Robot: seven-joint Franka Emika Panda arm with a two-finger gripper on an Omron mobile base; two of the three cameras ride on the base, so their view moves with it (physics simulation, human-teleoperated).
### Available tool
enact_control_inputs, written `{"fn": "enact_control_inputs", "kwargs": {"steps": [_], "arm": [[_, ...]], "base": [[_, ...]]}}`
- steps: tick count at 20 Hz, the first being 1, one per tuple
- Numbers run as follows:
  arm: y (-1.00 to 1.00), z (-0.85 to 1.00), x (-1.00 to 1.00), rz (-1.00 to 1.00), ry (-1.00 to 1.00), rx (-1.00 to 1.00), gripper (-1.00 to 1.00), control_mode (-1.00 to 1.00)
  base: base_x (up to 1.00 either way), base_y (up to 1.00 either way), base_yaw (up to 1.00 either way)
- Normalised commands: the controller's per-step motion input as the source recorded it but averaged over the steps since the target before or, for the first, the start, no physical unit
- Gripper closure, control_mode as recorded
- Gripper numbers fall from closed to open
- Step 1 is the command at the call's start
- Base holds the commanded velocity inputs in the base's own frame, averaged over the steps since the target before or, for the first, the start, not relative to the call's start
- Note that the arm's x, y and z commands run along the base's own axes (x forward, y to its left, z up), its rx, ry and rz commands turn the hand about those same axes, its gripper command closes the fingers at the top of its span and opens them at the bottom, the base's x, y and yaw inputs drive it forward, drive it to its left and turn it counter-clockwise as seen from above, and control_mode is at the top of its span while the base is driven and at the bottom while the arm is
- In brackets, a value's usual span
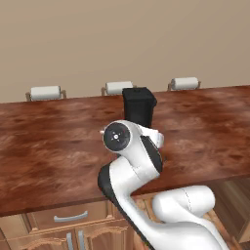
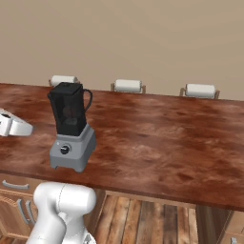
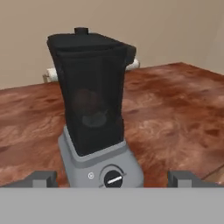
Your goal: Open the blender lid, put the peach in the blender, close the lid, and start the blender.
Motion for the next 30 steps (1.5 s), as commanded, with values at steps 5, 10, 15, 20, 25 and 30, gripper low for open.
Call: {"fn": "enact_control_inputs", "kwargs": {"steps": [5,10,15,20,25,30], "arm": [[0.1,-0.63,-0.15,-0.41,0.0,-0.02,-1.0,-1.0],[0.0,-0.44,0.13,-0.28,-0.01,0.0,-1.0,-1.0],[0.0,-0.37,0.2,-0.1,-0.08,0.0,-1.0,-1.0],[-0.02,-0.32,0.06,-0.06,-0.11,0.0,-1.0,-1.0],[-0.14,-0.21,0.02,-0.17,-0.04,0.0,-1.0,-1.0],[-0.17,-0.15,0.06,-0.21,0.0,0.0,-1.0,-1.0]], "base": [[0.0,0.0,0.0],[0.0,0.0,0.0],[0.0,0.0,0.0],[0.0,0.0,0.0],[0.0,0.0,0.0],[0.0,0.0,0.0]]}}
